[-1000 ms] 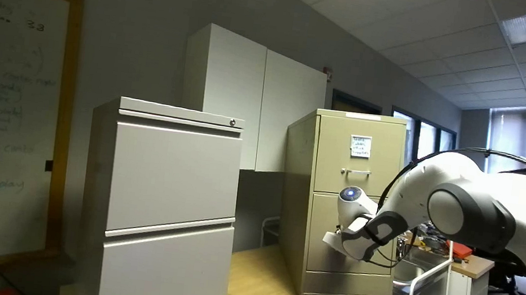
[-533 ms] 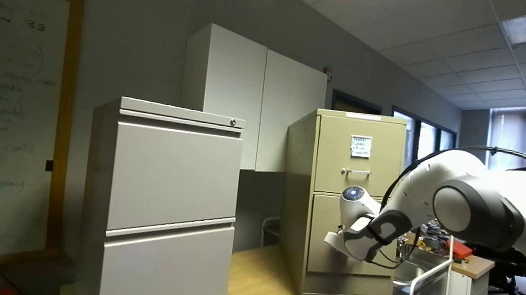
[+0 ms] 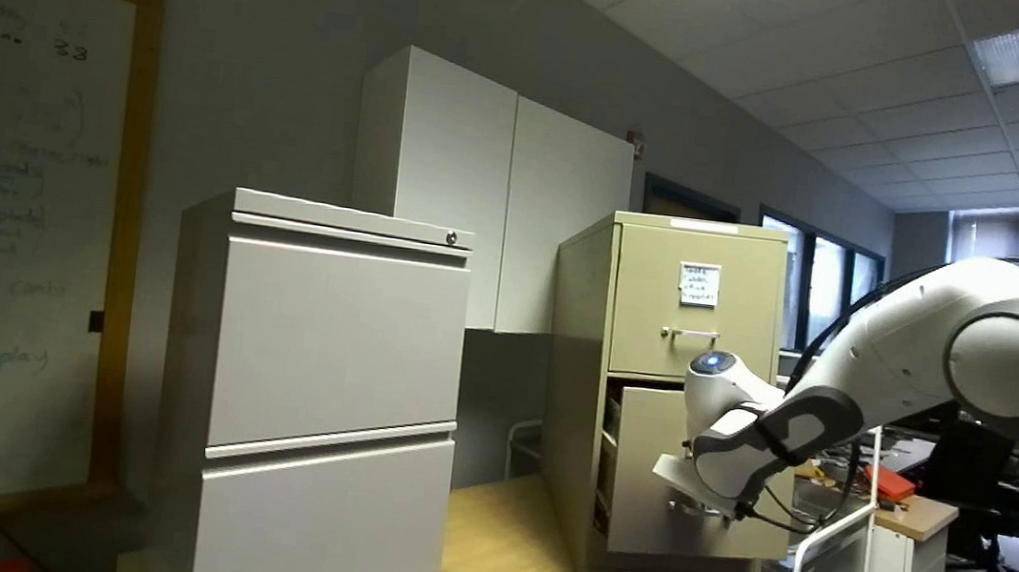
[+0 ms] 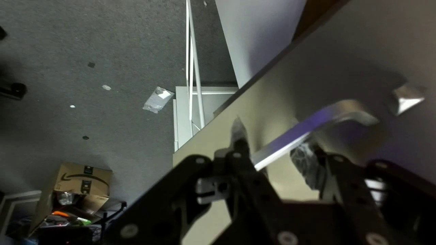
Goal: Open the bottom drawer of the file cabinet on the right
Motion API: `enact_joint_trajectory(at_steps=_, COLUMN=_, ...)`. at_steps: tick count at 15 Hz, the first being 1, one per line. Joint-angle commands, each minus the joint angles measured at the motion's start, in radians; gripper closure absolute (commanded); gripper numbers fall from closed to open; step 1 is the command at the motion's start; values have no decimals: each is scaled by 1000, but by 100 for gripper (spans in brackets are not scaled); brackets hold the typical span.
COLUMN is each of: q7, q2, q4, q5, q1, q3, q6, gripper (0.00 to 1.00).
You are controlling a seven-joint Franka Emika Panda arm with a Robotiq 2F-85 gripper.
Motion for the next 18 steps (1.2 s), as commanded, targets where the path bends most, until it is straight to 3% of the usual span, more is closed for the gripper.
enact_joint_trajectory(at_steps=1, q7=-6, q2=-197, q4=-220, q5=21, q1=-59, q3=63, q6=-130, gripper=86)
enact_joint_trajectory(at_steps=9, q7=-22, q2=-483, q4=-480, q5=134, q1=-167, q3=197, q6=-228, gripper=86)
enact_joint_trajectory(at_steps=18, q7=-104, q2=-568, q4=-533, q5=215, q1=-245, q3=276, q6=-251, gripper=86)
